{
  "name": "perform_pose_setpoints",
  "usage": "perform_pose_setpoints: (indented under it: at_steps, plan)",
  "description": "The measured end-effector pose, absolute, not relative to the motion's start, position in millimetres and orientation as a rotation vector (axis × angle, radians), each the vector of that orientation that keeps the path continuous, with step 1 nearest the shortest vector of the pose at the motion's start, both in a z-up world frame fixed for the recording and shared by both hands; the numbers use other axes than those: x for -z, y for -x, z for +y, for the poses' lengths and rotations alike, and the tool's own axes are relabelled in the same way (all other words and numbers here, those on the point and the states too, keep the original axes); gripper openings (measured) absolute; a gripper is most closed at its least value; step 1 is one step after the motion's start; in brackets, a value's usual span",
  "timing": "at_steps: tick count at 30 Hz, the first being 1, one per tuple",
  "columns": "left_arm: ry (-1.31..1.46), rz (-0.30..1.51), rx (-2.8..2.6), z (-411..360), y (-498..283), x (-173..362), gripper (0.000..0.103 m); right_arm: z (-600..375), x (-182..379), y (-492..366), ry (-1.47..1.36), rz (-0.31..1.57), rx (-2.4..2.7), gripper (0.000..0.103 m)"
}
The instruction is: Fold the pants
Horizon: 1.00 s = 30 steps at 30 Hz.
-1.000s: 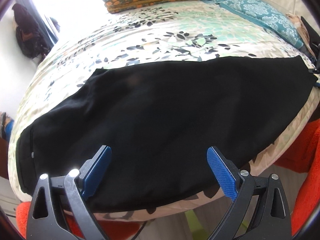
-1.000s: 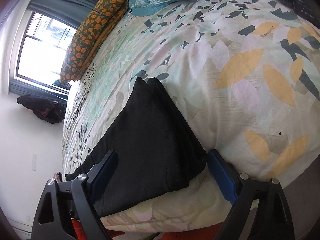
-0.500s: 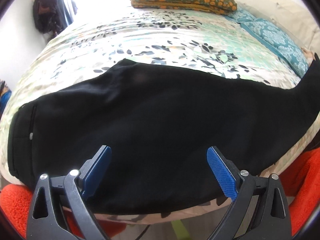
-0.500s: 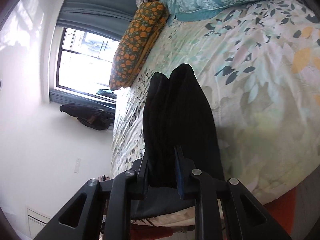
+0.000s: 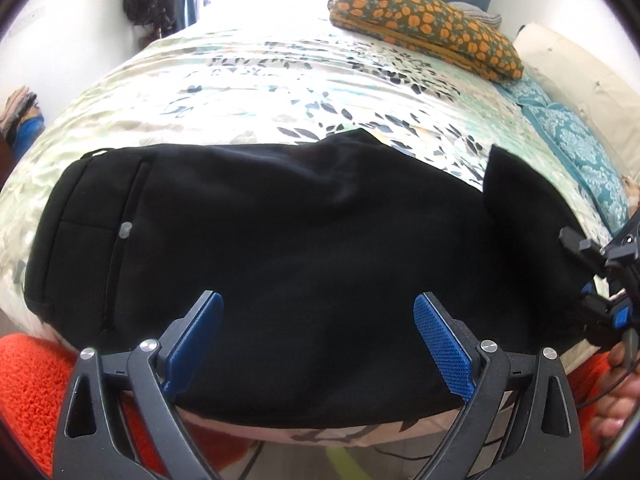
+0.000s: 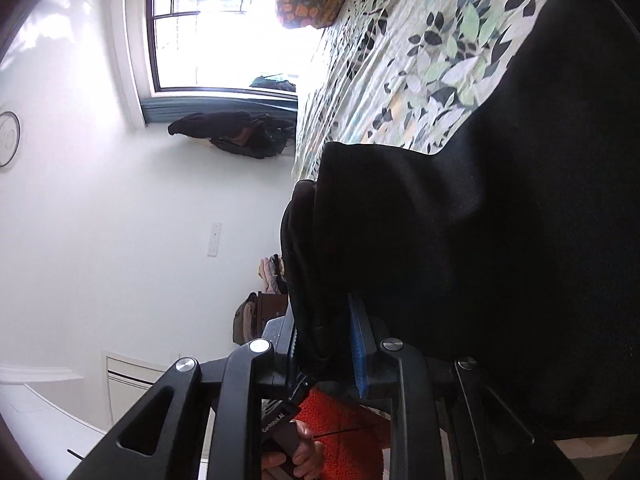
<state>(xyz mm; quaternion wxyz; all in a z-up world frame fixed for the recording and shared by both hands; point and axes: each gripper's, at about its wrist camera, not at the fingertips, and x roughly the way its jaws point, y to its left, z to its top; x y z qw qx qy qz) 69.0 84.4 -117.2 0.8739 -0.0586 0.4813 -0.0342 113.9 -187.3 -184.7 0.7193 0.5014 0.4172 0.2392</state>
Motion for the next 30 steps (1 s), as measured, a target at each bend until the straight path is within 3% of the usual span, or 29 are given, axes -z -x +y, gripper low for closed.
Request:
perform_pose_setpoints:
  at_steps: [4,5,7,9,11,16,20,30]
  plan:
    - [0.179,1.019,0.053,96,-71,120,0.097,-137,201,-119,-0.894,0.988,-0.512,0.023]
    - [0.185,1.021,0.05,98,-72,121,0.097,-126,202,-118,-0.805,1.01,-0.5,0.027]
    - [0.196,1.021,0.053,99,-72,120,0.097,-106,195,-115,-0.629,1.041,-0.523,0.042]
    - [0.216,1.011,0.07,98,-70,116,0.097,-90,178,-108,-0.472,1.047,-0.547,0.078]
    - [0.244,0.989,0.133,93,-66,107,0.097,-81,155,-91,-0.326,1.019,-0.556,0.087]
    - [0.184,0.979,0.442,32,-61,88,0.094,-105,120,-41,-0.135,0.923,-0.534,0.087]
    - [0.044,1.068,0.497,-18,-74,106,0.054,-141,117,-11,-0.166,0.874,-0.407,0.089]
    - [-0.005,1.172,0.452,-44,-89,143,0.053,-189,109,-4,-0.32,0.826,-0.296,0.089]
